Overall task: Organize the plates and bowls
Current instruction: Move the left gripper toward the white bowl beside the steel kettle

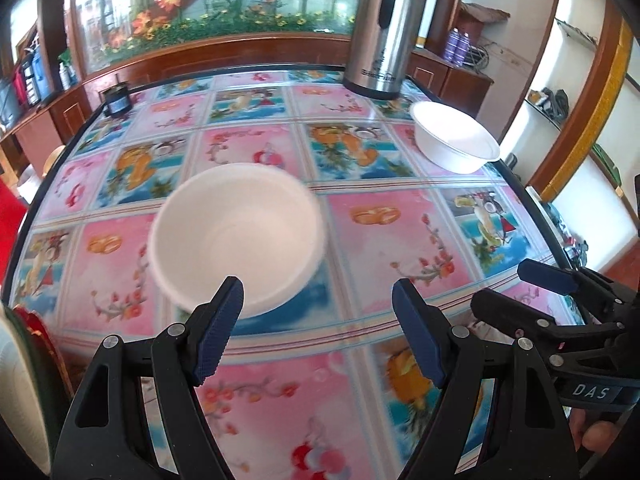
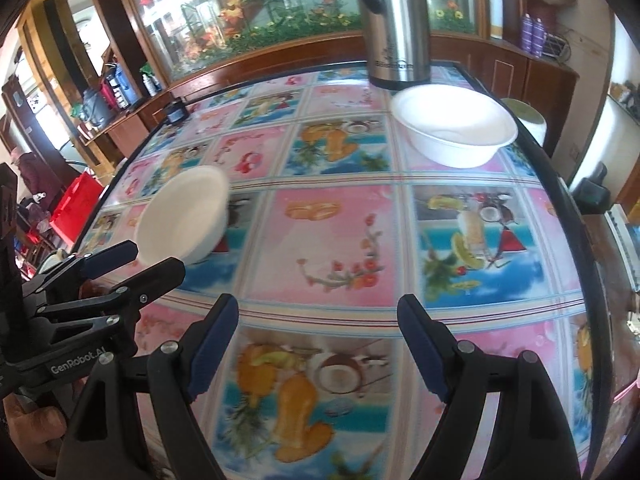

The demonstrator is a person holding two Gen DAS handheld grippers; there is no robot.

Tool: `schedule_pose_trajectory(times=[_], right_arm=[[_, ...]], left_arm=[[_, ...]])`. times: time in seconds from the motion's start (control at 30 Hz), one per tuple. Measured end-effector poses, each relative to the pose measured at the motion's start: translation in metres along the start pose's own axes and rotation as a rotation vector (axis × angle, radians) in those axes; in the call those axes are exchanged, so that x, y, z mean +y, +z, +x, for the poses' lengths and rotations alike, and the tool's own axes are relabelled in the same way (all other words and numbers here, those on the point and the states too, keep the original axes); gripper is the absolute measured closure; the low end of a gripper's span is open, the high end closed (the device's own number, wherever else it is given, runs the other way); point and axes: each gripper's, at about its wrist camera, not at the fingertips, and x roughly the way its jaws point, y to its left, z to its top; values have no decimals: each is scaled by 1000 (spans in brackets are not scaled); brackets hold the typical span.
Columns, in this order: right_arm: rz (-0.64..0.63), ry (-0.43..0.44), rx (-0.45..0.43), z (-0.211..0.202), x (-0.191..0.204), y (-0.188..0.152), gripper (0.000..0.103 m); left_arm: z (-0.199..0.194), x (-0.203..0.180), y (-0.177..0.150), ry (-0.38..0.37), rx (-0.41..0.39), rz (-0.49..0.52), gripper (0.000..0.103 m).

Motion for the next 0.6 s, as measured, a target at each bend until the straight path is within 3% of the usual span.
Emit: schedule_pose_trajectory(times=[0.6], right_arm=[[34,-56,4,0,-56,11,20]], left_arm=[[31,-48,38,-17,13,46,25]])
